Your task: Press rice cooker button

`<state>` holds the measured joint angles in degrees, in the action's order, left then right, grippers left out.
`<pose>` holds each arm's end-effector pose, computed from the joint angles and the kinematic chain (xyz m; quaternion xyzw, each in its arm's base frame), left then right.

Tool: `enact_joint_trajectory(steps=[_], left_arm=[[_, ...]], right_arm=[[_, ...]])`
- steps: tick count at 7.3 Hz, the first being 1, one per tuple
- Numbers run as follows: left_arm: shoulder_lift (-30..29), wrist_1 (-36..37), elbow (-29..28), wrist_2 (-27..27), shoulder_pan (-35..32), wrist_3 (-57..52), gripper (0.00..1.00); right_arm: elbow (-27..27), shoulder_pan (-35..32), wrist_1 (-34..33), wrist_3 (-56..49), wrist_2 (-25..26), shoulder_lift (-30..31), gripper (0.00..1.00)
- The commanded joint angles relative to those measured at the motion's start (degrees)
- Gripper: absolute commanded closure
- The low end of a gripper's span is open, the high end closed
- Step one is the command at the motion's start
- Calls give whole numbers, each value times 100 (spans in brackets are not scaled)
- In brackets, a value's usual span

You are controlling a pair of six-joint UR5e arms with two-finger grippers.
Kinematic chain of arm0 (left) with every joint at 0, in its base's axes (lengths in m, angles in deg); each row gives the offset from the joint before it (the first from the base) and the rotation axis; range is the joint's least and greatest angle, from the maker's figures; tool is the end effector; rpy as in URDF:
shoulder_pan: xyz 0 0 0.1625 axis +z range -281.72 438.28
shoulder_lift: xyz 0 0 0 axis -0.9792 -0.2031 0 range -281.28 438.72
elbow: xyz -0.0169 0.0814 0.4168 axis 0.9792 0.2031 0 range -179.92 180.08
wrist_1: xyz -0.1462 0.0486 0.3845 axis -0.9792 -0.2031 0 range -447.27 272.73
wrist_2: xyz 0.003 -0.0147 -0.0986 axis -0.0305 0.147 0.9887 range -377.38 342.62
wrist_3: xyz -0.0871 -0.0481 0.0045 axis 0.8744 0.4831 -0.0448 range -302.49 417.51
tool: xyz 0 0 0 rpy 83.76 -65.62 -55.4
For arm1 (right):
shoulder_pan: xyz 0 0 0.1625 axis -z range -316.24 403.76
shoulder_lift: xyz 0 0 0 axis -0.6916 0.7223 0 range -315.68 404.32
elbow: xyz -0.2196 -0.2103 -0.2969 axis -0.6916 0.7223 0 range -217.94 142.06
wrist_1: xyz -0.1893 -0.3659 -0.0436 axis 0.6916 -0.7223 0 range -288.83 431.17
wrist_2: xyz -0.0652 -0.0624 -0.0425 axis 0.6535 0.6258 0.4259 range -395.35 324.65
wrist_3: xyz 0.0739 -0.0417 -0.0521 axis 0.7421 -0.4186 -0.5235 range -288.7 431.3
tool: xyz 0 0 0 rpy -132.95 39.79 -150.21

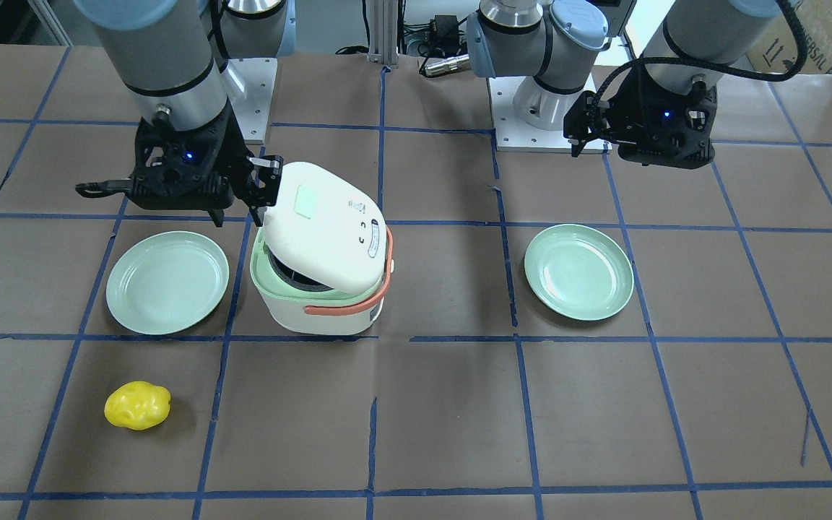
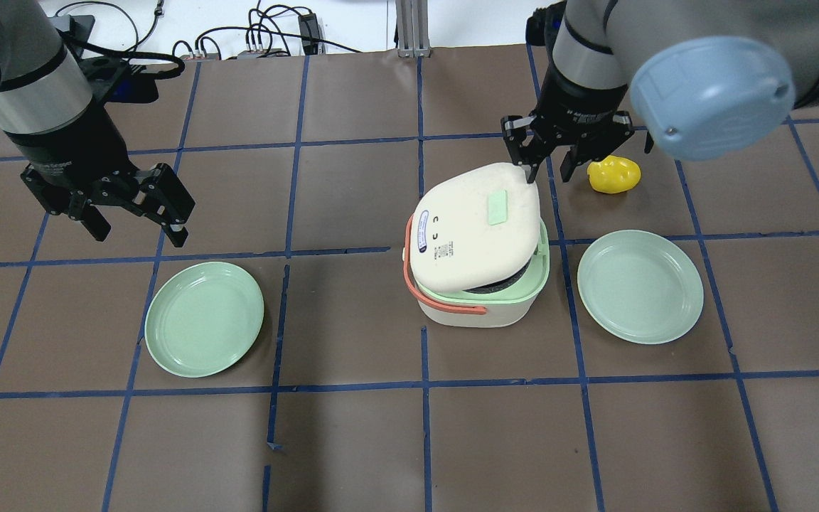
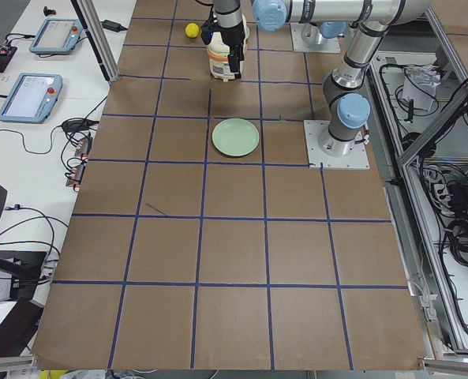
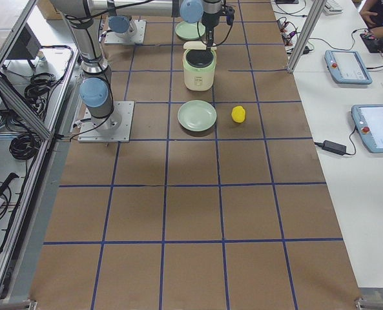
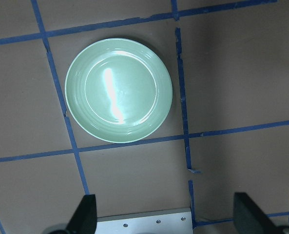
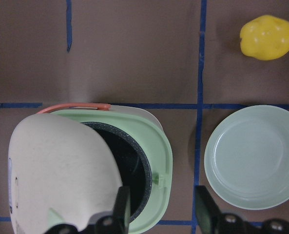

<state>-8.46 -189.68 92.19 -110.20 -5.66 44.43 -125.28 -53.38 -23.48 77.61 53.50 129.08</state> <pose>-0.0804 -0.4598 0.4743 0.0633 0.9925 0.1045 0.0072 0.2007 -0.5129 0.4721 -0.0074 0.9998 -0.0168 0.0120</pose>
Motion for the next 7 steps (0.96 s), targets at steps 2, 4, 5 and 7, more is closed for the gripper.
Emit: enact_joint_trajectory(steps=[2, 4, 5, 7], left_arm=[[0, -8, 0, 0, 0, 7, 0], [0, -8, 0, 0, 0, -2, 0], [0, -8, 0, 0, 0, -2, 0], [0, 1, 0, 0, 0, 7, 0]], right_arm=[[429, 265, 447, -155, 106, -47, 0], [342, 519, 439, -559, 97, -30, 0], [367, 555, 439, -639, 97, 31, 0], [350, 521, 448, -649, 89, 32, 0]])
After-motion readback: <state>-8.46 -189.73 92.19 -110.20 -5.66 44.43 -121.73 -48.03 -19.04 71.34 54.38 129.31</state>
